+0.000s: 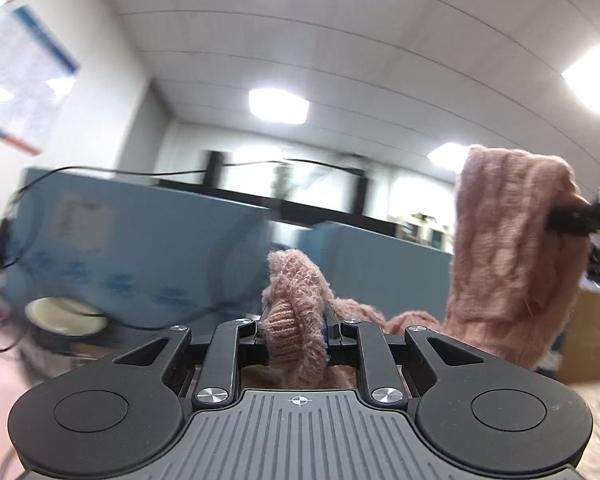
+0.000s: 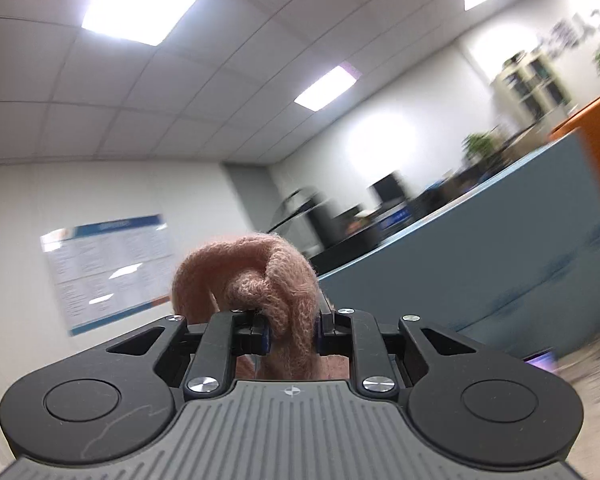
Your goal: Fold clothes
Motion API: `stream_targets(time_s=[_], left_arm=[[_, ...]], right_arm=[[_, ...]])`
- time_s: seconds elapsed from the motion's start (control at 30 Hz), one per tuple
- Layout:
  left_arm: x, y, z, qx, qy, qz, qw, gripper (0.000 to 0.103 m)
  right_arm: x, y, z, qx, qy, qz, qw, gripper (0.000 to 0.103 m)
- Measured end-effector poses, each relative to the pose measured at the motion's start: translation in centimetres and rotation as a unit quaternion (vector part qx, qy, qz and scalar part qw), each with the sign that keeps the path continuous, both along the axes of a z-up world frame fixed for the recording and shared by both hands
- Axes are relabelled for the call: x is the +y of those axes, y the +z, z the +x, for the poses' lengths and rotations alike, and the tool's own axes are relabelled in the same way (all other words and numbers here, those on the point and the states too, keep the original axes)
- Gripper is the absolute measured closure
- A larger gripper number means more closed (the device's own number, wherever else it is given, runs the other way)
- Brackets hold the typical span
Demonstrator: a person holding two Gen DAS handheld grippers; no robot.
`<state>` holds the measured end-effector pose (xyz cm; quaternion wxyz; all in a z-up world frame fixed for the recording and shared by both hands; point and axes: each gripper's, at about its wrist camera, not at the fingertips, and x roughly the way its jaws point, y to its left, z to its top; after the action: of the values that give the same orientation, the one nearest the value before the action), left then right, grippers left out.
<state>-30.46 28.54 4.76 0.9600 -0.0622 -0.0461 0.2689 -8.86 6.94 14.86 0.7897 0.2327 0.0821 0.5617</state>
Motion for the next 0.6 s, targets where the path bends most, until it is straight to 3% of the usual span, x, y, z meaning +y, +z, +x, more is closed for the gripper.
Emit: stream_targets(time_s=[0.17, 0.33, 0.47, 0.57, 0.6], left_arm=[[-5.5, -1.0, 5.8, 0.067, -0.082, 0.019, 0.9942, 0.085], [-9.3, -2.9, 10.4, 0.122, -0.135, 0.020, 0.9831, 0.085], [-10.9, -4.9, 12.4, 0.179, -0.163, 0.021, 0.9699, 0.084], [-10.8, -6.1, 12.7, 0.226, -0.159, 0.007, 0.9611, 0.083], [-10.6, -6.4, 12.7, 0.240, -0.156, -0.001, 0.9582, 0.083]], right_arm=[[-7.0, -1.7, 3.4, -0.001, -0.087, -0.036, 0.996, 0.086], [-13.1, -5.4, 6.5, 0.013, -0.171, -0.089, 0.981, 0.086], [-17.3, -9.5, 9.0, 0.045, -0.205, -0.143, 0.967, 0.086], [-19.6, -12.8, 10.1, 0.076, -0.211, -0.188, 0.956, 0.086], [-19.7, -12.9, 9.9, 0.064, -0.208, -0.199, 0.956, 0.086]])
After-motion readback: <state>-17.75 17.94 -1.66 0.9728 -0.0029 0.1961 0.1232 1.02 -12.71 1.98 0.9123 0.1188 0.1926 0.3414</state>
